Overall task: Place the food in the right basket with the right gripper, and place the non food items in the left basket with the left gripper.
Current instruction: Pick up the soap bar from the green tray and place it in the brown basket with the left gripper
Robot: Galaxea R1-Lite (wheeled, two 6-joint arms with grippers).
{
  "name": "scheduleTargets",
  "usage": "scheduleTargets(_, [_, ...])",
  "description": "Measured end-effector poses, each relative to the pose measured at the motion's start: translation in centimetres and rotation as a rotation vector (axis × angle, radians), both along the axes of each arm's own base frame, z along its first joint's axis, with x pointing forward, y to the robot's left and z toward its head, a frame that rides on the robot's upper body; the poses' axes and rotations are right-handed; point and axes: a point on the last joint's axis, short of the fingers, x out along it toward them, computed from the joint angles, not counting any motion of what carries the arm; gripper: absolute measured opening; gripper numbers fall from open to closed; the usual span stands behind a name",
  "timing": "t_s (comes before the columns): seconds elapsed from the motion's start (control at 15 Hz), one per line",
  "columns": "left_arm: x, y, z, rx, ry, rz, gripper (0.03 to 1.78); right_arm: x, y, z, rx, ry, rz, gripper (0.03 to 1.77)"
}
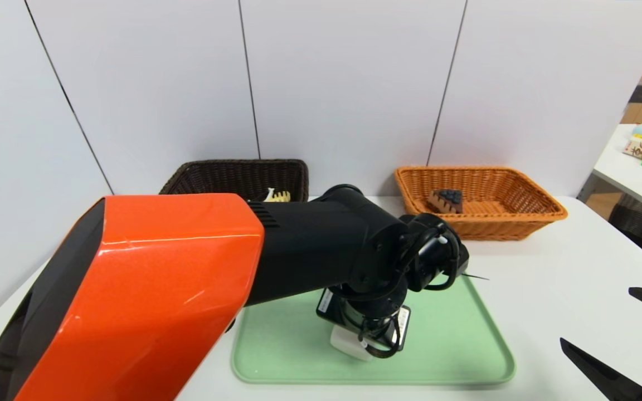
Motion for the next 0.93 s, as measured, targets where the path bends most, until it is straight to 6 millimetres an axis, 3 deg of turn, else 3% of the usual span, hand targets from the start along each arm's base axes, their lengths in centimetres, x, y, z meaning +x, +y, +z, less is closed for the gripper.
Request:
scheduleTargets(0.2, [-0.1,-0.2,-0.1,0.003,0.000,-0.003,0.99,0.0,0.0,0.0,0.000,0.000,0.000,1.69])
scheduleTargets(0.53, [-1.0,-0.5,0.2,0.003,-0.006,-0.025,0.98,0.0,0.0,0.0,0.000,0.001,-0.001,1.69])
scheduleTargets(0.93, [-2.6,-0.5,2.1,-0.017,-0.026,-0.070,0.97,0.0,0.0,-0.1,-0.002,0.004,-0.002,1.69])
